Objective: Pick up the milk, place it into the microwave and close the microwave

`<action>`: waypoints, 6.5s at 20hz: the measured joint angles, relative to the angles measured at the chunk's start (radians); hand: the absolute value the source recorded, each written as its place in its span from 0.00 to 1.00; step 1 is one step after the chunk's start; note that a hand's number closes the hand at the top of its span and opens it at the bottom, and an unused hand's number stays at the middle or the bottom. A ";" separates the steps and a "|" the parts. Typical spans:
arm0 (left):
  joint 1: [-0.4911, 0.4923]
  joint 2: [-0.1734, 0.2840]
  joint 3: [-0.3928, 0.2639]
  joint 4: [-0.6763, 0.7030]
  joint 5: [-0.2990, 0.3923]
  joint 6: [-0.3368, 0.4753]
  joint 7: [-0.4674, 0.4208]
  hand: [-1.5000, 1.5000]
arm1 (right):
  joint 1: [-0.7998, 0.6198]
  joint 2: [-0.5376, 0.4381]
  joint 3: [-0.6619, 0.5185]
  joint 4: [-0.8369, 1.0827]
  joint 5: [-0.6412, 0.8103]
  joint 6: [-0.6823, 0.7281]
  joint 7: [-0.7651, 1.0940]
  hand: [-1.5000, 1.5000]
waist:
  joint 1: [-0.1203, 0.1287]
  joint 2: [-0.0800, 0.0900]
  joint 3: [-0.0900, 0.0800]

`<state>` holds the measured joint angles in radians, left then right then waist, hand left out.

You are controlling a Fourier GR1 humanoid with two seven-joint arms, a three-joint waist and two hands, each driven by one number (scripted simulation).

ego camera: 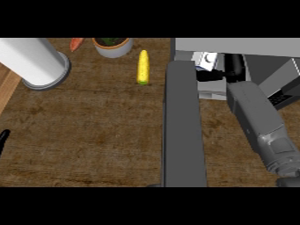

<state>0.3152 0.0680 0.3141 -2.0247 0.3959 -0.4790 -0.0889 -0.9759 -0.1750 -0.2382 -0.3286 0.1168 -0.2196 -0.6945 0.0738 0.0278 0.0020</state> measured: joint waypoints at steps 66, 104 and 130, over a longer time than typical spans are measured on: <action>-0.141 -0.067 -0.271 0.027 -0.289 0.094 -0.009 0.00 | -0.046 -0.083 -0.100 0.237 0.022 -0.151 -0.026 0.00 | 0.040 0.024 0.004; -0.410 -0.063 -0.576 0.551 -0.615 0.032 -0.094 1.00 | 0.600 0.074 0.016 -0.280 -0.043 0.236 -0.213 0.00 | -0.115 -0.038 -0.005; -0.732 -0.050 -1.252 0.932 -0.241 0.767 -0.162 1.00 | 1.187 -0.020 0.097 -1.342 -0.295 0.494 0.178 0.00 | -0.179 -0.017 -0.006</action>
<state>-0.4167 0.0181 -0.9383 -1.0925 0.1547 0.2879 -0.2509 0.2110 -0.1948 -0.1413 -1.6707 -0.1781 0.2746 -0.5162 -0.1053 0.0110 -0.0041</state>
